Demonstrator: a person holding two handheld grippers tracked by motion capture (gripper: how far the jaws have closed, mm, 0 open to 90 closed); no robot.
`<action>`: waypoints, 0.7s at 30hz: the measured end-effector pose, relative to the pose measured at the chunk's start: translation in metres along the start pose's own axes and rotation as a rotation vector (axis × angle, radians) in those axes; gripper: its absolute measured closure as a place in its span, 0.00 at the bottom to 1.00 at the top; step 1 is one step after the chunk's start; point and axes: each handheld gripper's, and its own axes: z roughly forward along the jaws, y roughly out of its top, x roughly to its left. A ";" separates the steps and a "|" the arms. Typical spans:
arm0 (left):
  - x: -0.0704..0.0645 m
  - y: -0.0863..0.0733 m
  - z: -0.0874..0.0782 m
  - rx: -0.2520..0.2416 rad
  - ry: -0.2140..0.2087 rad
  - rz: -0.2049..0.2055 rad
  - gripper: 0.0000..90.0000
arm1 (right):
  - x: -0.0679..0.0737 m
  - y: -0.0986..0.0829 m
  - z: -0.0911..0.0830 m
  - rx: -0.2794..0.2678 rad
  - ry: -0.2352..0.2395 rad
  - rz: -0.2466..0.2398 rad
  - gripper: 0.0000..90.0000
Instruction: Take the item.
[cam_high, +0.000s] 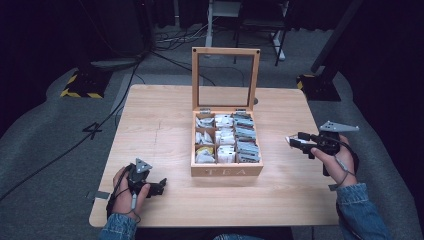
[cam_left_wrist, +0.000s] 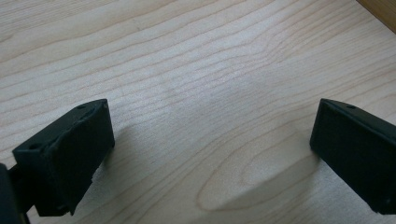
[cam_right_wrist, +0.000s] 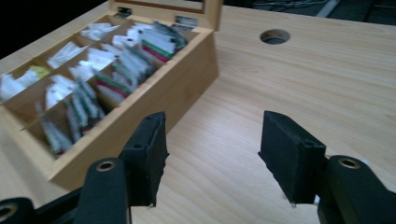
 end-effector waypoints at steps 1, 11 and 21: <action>0.000 0.000 0.000 0.000 0.000 0.000 0.00 | 0.004 -0.001 -0.001 -0.001 0.006 -0.008 0.47; 0.001 0.002 0.002 -0.003 -0.002 0.010 0.00 | 0.039 -0.016 -0.004 0.037 0.028 -0.078 0.46; 0.000 0.005 0.004 -0.002 -0.005 0.009 0.00 | 0.037 -0.056 0.016 0.104 0.006 -0.078 0.45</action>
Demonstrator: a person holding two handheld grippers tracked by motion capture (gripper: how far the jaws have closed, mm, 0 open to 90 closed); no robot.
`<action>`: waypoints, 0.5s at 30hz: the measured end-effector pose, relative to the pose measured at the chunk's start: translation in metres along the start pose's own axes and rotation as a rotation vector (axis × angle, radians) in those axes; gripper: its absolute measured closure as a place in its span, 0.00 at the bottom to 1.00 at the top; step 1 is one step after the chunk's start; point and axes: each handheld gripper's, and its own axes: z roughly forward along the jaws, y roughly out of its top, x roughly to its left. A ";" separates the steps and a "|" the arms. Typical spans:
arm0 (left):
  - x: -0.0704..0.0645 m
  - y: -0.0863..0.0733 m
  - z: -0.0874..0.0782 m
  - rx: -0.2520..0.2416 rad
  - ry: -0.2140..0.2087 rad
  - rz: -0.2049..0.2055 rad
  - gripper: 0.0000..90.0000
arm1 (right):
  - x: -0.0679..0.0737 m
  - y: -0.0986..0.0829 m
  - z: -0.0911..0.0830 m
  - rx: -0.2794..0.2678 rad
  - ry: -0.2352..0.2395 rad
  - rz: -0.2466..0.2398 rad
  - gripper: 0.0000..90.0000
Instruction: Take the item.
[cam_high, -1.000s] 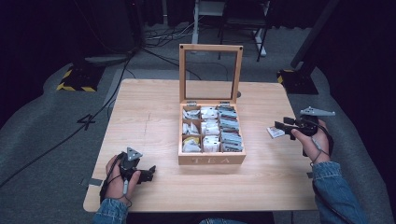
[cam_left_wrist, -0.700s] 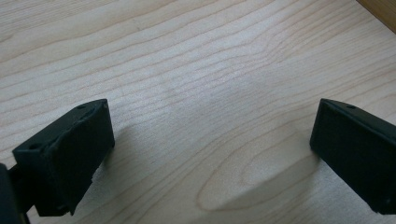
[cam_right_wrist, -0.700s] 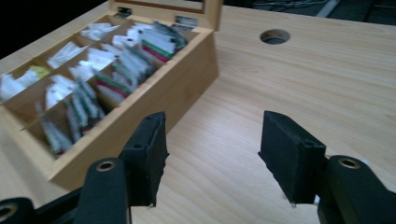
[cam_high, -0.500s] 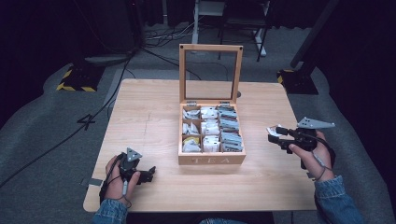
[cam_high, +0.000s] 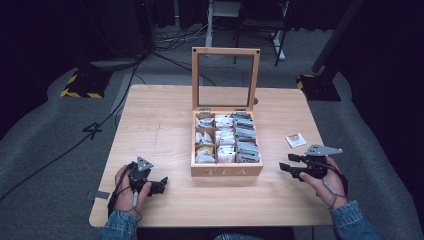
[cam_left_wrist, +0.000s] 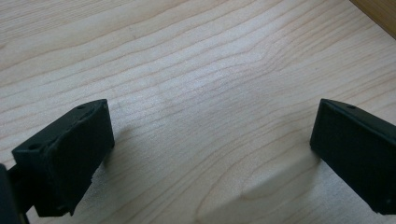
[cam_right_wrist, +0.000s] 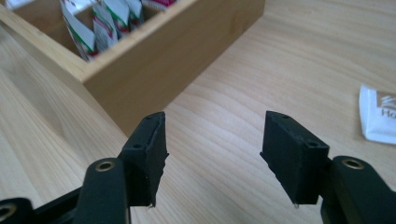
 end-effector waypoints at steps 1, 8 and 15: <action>0.000 0.000 0.000 0.001 0.000 0.000 0.00 | 0.001 -0.003 0.002 0.005 -0.005 -0.005 0.45; 0.000 0.000 0.000 0.001 -0.001 0.001 0.00 | 0.004 -0.019 0.014 0.039 0.000 -0.030 0.39; 0.000 0.000 0.000 0.002 -0.001 0.003 0.00 | 0.010 -0.030 0.023 0.118 0.021 -0.071 0.20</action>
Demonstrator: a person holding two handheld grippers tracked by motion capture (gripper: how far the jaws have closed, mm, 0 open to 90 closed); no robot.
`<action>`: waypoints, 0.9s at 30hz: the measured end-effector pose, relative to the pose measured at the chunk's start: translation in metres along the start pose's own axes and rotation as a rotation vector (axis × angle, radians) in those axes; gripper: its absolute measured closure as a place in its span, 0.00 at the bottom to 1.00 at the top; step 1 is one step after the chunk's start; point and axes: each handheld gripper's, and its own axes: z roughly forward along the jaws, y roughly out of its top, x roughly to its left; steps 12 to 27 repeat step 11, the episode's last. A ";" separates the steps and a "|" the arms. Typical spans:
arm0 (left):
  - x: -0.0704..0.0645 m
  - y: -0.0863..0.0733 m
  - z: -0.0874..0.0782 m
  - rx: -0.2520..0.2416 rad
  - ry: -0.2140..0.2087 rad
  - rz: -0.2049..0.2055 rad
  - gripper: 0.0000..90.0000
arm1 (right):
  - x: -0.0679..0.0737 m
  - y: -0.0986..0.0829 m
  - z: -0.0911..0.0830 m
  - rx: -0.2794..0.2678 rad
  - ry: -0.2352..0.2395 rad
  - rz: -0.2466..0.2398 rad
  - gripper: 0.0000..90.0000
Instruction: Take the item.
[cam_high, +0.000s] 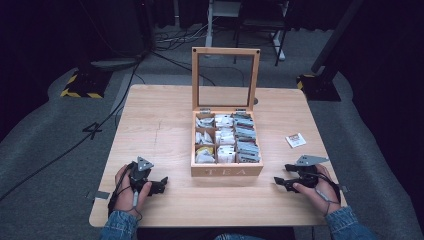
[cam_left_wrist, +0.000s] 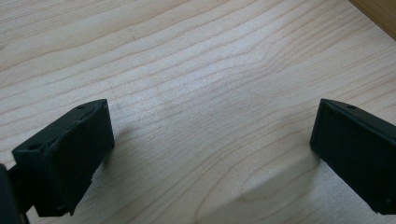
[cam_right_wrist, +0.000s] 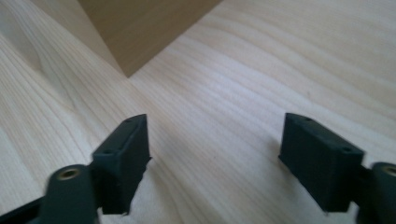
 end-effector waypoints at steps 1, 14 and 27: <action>0.000 0.000 0.000 -0.001 0.000 -0.002 0.00 | 0.001 -0.001 0.002 -0.001 0.001 -0.031 0.16; -0.001 0.001 0.001 0.000 -0.001 -0.002 0.00 | 0.006 -0.001 0.008 0.007 0.002 -0.096 0.06; -0.001 0.001 0.001 0.000 -0.001 -0.002 0.00 | 0.006 -0.001 0.008 0.007 0.002 -0.096 0.06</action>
